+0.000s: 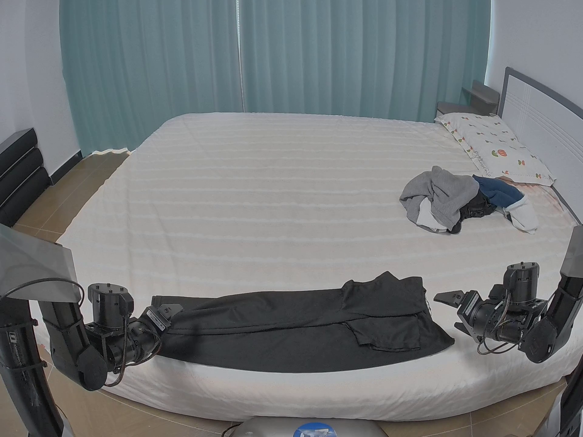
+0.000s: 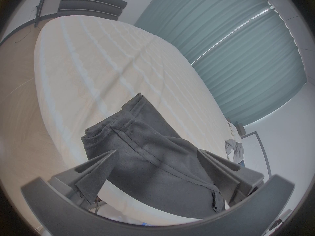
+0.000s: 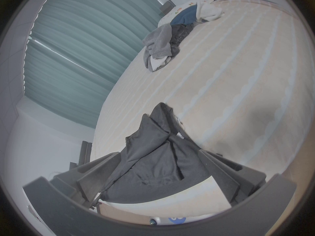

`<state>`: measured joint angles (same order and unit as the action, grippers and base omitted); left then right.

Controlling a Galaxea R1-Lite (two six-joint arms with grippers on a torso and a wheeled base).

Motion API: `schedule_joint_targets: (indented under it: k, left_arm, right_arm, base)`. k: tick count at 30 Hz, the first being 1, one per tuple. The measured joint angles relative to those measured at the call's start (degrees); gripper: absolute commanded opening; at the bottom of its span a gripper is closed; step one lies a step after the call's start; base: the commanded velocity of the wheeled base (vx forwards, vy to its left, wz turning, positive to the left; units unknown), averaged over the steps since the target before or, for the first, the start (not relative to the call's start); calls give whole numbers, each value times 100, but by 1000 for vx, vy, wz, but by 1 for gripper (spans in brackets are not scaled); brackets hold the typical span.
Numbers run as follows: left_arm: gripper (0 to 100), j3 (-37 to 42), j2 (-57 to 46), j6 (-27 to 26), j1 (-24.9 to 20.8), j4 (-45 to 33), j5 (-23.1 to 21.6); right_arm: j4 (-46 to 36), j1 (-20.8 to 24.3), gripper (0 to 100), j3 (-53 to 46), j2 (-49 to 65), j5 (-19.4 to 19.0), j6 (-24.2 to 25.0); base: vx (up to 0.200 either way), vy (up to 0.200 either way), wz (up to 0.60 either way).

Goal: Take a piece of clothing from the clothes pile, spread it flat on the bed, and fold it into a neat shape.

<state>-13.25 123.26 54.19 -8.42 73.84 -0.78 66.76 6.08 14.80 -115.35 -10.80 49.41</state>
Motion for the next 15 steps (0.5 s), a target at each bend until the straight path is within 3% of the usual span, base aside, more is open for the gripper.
schedule_joint_targets:
  k: [15]
  left_arm:
    - [100,-472,500,-62,5,-40,256]
  right_arm:
    - [9,182,100,11,-135,-116,137]
  base:
    - [0,0,0]
